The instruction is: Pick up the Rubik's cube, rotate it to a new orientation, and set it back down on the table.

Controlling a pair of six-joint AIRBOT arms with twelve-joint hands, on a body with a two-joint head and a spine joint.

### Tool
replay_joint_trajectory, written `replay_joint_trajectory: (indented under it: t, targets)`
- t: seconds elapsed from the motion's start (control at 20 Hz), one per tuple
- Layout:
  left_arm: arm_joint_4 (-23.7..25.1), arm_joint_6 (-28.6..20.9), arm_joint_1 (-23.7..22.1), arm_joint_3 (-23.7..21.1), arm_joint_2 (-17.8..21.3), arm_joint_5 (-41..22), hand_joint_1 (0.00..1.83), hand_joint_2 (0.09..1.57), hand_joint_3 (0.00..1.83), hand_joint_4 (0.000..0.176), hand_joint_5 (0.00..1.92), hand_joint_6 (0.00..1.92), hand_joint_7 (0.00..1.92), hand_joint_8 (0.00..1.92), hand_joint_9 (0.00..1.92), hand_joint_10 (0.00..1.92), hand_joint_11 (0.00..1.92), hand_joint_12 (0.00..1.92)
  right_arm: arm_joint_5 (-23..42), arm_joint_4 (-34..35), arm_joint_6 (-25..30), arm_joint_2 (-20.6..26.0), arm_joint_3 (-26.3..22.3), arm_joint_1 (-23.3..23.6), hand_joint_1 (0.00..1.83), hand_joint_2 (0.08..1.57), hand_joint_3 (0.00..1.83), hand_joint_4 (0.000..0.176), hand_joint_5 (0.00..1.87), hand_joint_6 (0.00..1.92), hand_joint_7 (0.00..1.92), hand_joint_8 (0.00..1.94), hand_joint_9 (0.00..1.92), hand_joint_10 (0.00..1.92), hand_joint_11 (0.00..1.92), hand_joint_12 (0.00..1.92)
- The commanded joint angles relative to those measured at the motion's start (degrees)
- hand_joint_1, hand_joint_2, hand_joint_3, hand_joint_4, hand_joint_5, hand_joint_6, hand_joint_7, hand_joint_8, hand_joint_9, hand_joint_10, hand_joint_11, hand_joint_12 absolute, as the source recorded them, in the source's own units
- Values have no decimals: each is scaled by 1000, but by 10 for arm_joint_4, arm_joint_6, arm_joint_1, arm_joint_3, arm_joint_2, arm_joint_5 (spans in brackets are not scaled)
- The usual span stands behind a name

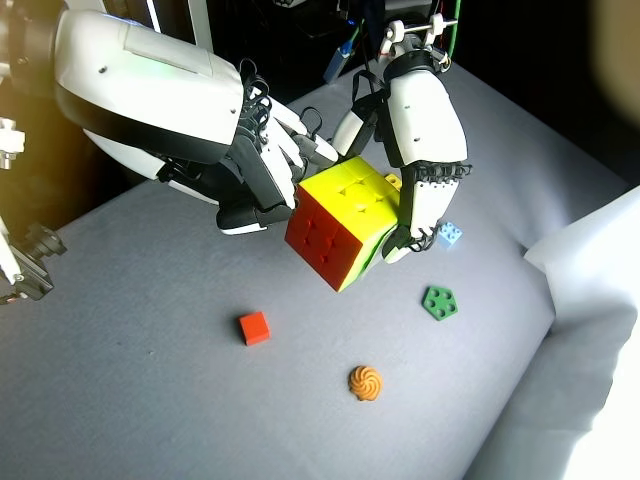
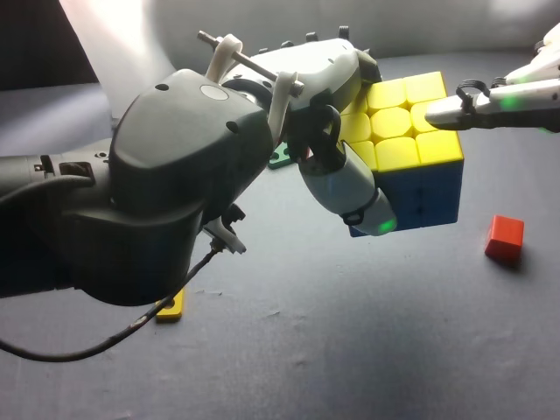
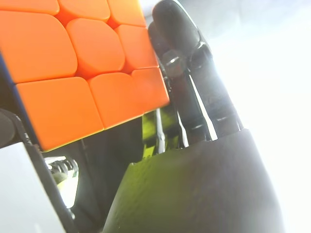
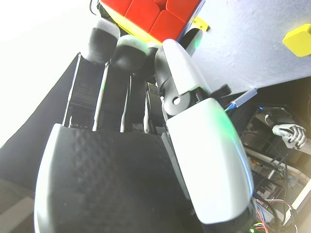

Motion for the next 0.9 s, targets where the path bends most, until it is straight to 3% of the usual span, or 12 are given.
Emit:
replay_joint_trajectory:
  t: [0.0, 0.15, 0.2, 0.25, 0.3, 0.45, 0.65, 0.7, 0.85]
  targets:
    - [41, -6, -11, 1, -1, -14, 1385, 1087, 3, 0, 950, 874, 1041, 888, 995, 1195, 891, 1327, -19, 23, -5, -4, 2, 3, 1280, 1335, 0, 0, 242, 7, 592, 1686, 812, 1921, 788, 1921]
    - [41, -6, -11, 0, 0, -14, 1381, 1102, 2, 0, 895, 982, 1022, 902, 978, 1216, 893, 1335, -30, 23, -5, -19, 11, -23, 1280, 1332, 0, 0, 238, 4, 598, 1677, 823, 1921, 802, 1921]
    - [41, -6, -11, 0, 0, -14, 1375, 1120, 2, 0, 823, 1135, 1009, 893, 957, 1222, 867, 1280, -33, 25, -4, -25, 15, -31, 1283, 1327, 0, 0, 199, 0, 606, 1665, 818, 1921, 815, 1921]
    - [41, -5, -11, 0, 0, -14, 1375, 1120, 2, 0, 823, 1135, 1009, 893, 957, 1222, 867, 1280, -34, 26, -4, -27, 16, -34, 1283, 1327, 0, 0, 199, 0, 606, 1665, 818, 1921, 815, 1921]
    - [41, -4, -12, 0, 0, -14, 1384, 1088, 0, 0, 947, 956, 1044, 860, 988, 1171, 866, 1316, -35, 29, -4, -30, 18, -38, 1287, 1322, 0, 0, 220, 7, 615, 1659, 876, 1921, 858, 1921]
    - [41, -4, -12, 0, 0, -14, 1388, 1074, 0, 0, 1021, 782, 1051, 869, 1003, 1169, 861, 1335, -35, 30, -4, -31, 17, -40, 1284, 1322, 0, 0, 221, 2, 610, 1660, 827, 1921, 819, 1921]
    - [41, -3, -14, -2, 2, -14, 1386, 1077, 0, 0, 1002, 869, 1047, 835, 1000, 1153, 825, 1268, -21, 30, -4, -29, 16, -40, 1286, 1319, 0, 0, 233, 3, 612, 1653, 829, 1921, 814, 1921]
    - [41, -3, -14, -2, 3, -14, 1388, 1074, 0, 0, 1003, 823, 1055, 823, 1019, 1155, 866, 1275, -19, 30, -4, -26, 16, -39, 1283, 1323, 0, 0, 236, 3, 604, 1662, 813, 1921, 798, 1921]
    - [41, -2, -14, -2, 3, -14, 1386, 1084, 1, 0, 949, 917, 1040, 873, 1008, 1162, 894, 1324, -7, 30, -4, -10, 9, -37, 1281, 1326, 0, 0, 247, 4, 599, 1672, 810, 1921, 803, 1921]
